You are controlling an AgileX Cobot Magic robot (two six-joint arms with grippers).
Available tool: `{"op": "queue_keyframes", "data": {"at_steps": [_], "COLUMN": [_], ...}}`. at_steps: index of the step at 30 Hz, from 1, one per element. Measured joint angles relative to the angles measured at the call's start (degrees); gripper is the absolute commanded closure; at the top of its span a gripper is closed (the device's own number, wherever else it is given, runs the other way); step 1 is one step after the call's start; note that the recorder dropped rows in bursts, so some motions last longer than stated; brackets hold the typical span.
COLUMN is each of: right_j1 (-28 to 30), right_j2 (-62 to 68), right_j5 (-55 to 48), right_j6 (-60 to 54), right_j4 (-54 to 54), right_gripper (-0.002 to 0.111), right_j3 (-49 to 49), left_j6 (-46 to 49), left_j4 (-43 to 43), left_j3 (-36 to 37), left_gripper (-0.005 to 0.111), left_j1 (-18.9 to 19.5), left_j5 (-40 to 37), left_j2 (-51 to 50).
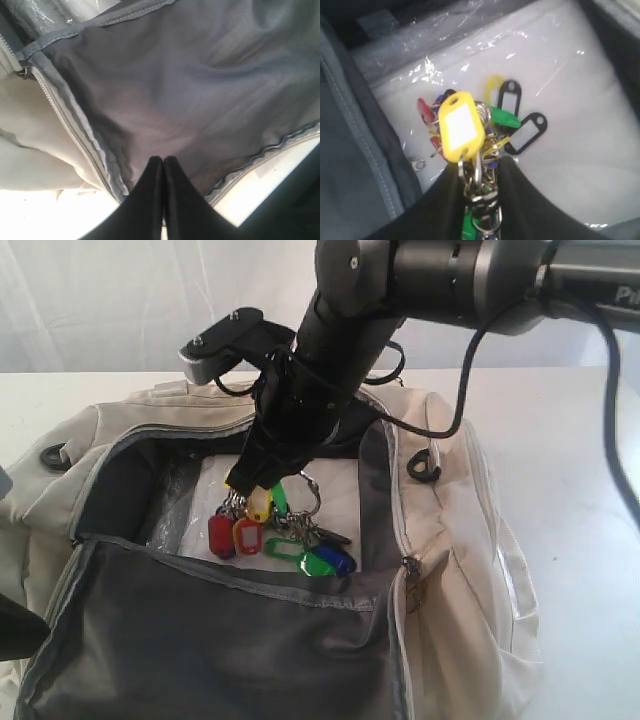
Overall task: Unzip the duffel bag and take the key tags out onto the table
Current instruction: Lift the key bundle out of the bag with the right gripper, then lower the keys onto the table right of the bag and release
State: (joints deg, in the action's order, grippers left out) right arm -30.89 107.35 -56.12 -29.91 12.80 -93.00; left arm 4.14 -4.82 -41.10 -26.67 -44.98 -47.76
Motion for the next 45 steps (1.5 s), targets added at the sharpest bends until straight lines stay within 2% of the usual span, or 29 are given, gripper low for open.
{"op": "queue_keyframes", "data": {"at_steps": [8, 15, 26, 33, 39, 45], "right_j1": [0.0, 0.0, 0.0, 0.0, 3.34, 7.79], "right_j2": [-2.84, -12.51, -28.5, -36.19, -38.37, -40.05], "right_j5": [1.9, 0.8, -6.92, -14.02, -14.27, -14.27], "right_j6": [-0.24, 2.77, 13.9, 21.45, 22.15, 22.26], "right_j4": [-0.42, -4.21, -20.44, -35.78, -37.03, -37.03], "right_gripper": [0.108, 0.108, 0.108, 0.108, 0.108, 0.108], "right_j3": [0.31, 0.31, 0.31, 0.31, 1.3, 7.51], "left_j6": [0.0, 0.0, 1.32, 1.53, 1.53, 1.53], "left_j4": [0.0, 0.0, 0.0, -0.08, -0.08, -0.08], "left_j3": [0.0, 0.0, 0.35, 2.31, 2.31, 2.31], "left_gripper": [0.107, 0.107, 0.107, 0.107, 0.107, 0.107], "left_j1": [0.0, 0.0, 0.0, 0.0, 0.0, 0.0], "left_j5": [0.0, 0.13, 1.04, 2.39, 2.39, 2.39], "left_j2": [0.0, 0.0, 0.0, 0.0, 0.0, 0.0]}}
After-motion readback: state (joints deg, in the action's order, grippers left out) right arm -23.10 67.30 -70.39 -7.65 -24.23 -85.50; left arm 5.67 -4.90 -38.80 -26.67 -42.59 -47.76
